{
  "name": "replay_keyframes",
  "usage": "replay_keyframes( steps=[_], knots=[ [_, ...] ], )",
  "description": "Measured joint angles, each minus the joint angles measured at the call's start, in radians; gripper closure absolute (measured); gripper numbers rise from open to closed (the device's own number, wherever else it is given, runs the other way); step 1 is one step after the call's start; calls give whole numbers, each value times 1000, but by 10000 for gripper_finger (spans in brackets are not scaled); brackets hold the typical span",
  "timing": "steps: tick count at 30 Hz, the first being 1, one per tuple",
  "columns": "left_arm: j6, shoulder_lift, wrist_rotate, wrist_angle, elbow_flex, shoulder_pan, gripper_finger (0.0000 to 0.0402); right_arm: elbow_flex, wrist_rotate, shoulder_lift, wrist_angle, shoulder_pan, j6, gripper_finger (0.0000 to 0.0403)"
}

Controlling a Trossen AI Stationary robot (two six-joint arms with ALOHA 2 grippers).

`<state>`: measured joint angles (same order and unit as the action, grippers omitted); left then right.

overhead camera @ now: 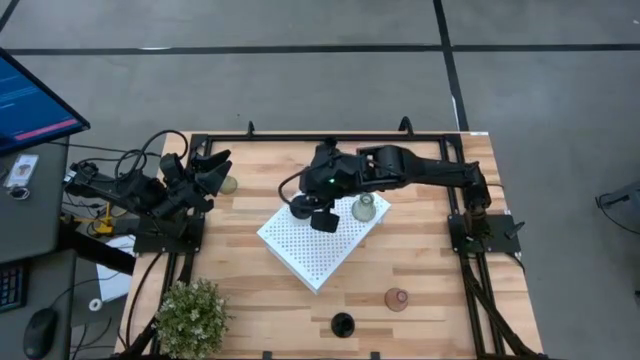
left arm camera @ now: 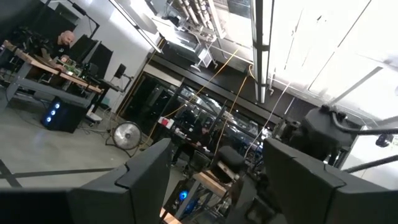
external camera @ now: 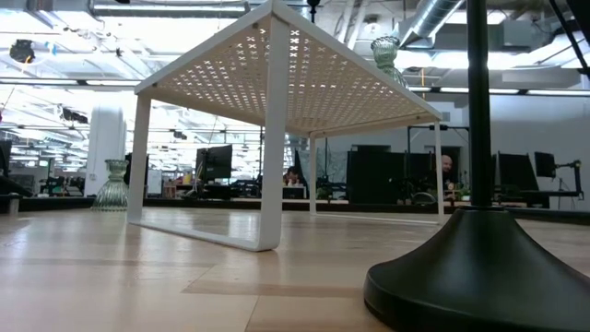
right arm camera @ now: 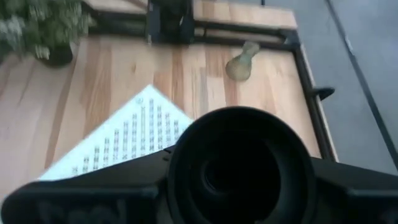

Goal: Pick & Place candle stick holders
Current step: Put the right black candle holder on the shelf

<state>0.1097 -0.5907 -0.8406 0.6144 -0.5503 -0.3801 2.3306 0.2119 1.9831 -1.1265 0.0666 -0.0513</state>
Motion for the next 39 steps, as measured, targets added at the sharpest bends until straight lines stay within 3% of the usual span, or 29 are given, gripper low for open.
replay_keyframes(
  steps=[9, 17, 22, 28, 39],
  knots=[
    [0, 0, 0, 0, 0, 0, 149, 25, 55, -7, 15, 22, 15, 309],
    [0, 0, 0, 0, 0, 0, 149, 25, 106, -39, 3, 93, 144, 309],
    [0, 0, 0, 0, 0, 0, 149, 26, 212, -41, -30, 138, 324, 309],
    [0, 0, 0, 0, 0, 0, 149, 26, 261, -35, -59, 163, 577, 309],
    [3, 0, 0, 0, 0, 0, 149, 26, 342, -31, -143, 162, 765, 309]
  ],
)
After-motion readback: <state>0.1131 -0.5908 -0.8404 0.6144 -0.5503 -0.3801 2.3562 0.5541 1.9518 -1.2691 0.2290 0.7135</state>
